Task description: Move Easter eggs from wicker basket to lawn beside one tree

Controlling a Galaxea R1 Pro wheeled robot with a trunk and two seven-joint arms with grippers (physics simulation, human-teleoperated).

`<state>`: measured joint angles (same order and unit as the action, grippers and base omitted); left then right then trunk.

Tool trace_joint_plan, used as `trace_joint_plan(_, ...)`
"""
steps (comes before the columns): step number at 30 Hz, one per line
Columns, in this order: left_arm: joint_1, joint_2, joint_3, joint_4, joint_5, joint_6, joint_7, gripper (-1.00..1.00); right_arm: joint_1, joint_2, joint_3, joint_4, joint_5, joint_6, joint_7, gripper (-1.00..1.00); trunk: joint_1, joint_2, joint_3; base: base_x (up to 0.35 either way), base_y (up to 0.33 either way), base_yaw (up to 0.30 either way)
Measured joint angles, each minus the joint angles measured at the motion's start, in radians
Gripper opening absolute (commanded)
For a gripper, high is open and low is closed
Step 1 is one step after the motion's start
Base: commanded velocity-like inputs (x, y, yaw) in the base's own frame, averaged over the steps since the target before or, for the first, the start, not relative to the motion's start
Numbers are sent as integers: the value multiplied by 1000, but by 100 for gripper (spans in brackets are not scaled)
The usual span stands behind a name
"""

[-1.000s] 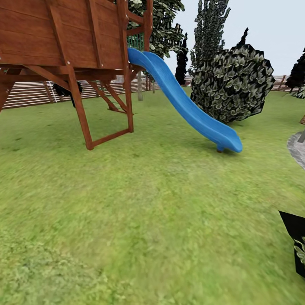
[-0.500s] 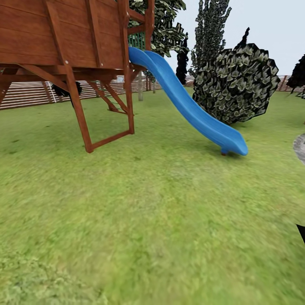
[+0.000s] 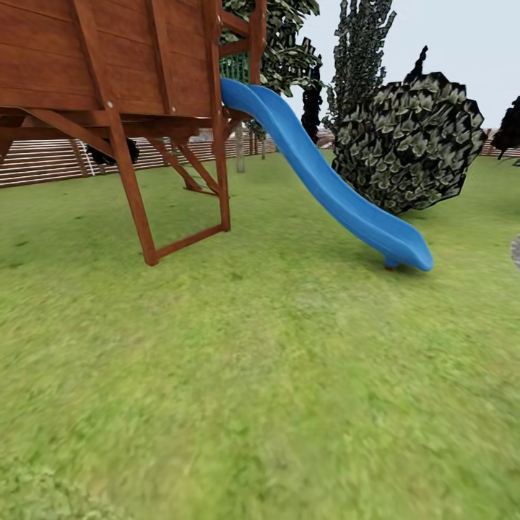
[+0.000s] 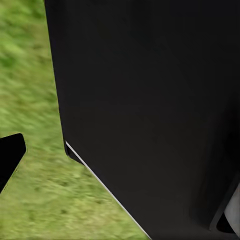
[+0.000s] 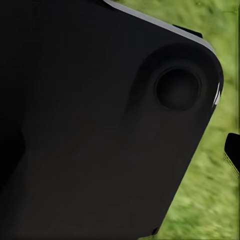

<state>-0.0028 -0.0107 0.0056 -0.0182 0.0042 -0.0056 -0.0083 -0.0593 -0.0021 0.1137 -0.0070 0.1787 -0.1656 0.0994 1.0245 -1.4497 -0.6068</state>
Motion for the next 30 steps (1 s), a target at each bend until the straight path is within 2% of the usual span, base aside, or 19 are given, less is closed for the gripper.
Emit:
trace_joint_plan(15, 0, 0, 0, 0, 0, 0, 0, 100, 0, 0, 0, 0, 0, -2, 0, 100, 0, 0, 0, 317, 101, -5)
trace_joint_plan(22, 0, 0, 0, 0, 0, 0, 0, 100, 0, -1, 2, 0, 4, -4, 0, 100, 0, 0, 0, 317, 101, -166)
trace_joint_plan(30, 0, 0, 0, 0, 0, 0, 0, 100, 0, -1, 3, 0, 3, -5, 0, 100, 0, 0, 0, 317, 101, -23)
